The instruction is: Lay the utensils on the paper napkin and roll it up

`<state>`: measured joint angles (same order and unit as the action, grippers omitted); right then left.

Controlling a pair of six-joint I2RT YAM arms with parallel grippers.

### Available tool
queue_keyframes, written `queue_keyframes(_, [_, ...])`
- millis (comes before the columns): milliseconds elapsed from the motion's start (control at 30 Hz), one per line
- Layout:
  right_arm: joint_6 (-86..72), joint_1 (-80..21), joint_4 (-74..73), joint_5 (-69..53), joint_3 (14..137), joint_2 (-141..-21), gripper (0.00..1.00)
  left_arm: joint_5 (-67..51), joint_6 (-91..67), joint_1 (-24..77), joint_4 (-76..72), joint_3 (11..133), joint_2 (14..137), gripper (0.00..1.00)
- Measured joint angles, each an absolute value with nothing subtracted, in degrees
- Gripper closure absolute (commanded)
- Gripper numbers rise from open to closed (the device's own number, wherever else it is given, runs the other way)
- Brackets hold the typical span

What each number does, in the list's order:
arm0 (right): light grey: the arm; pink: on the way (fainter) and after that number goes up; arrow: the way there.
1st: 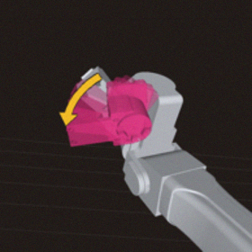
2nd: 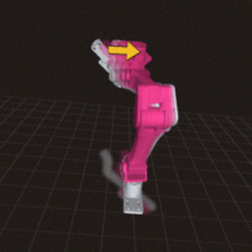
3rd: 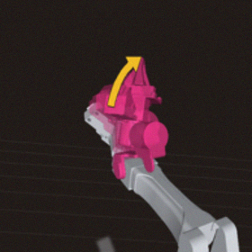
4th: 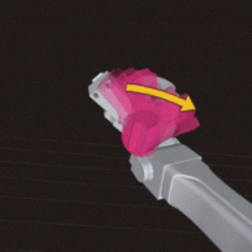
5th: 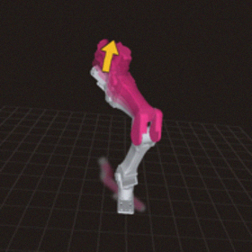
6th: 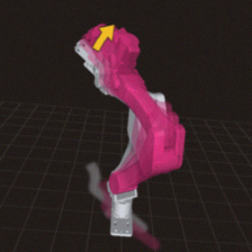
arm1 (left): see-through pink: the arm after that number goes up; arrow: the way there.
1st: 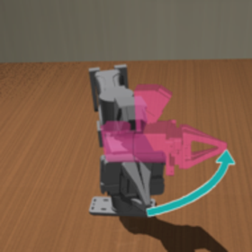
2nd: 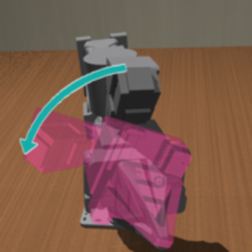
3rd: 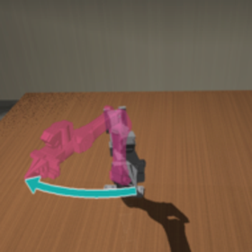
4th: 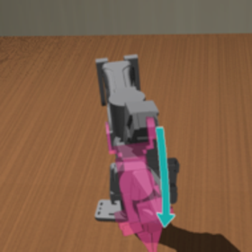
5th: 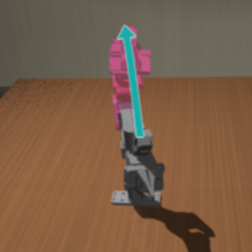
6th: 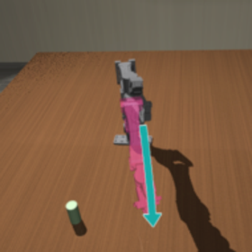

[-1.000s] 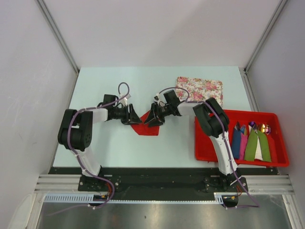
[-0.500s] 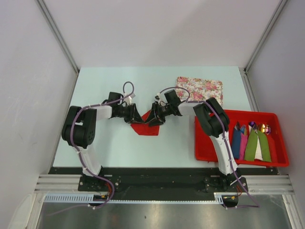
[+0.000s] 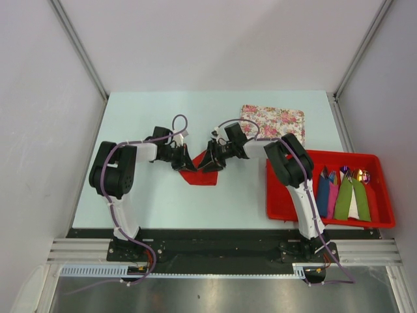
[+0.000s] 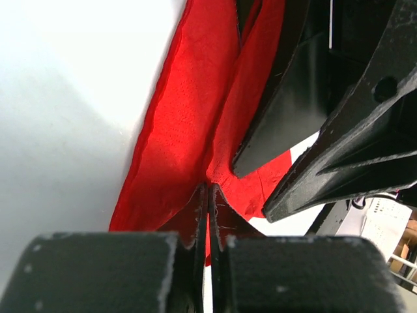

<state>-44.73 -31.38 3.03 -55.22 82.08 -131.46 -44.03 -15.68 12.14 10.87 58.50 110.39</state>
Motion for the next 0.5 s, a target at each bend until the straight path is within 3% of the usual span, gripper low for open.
queue_keyframes(200, [-45.23,-29.39,2.79,-55.64,81.25,-128.68,0.57,-43.81,-14.96,12.10,11.53,58.61,110.32,1.00])
queue_keyframes(500, [-37.30,-24.03,-3.60,-52.18,82.72,-119.22,0.76,-43.31,-14.96,12.05,12.03,58.63,110.10,1.00])
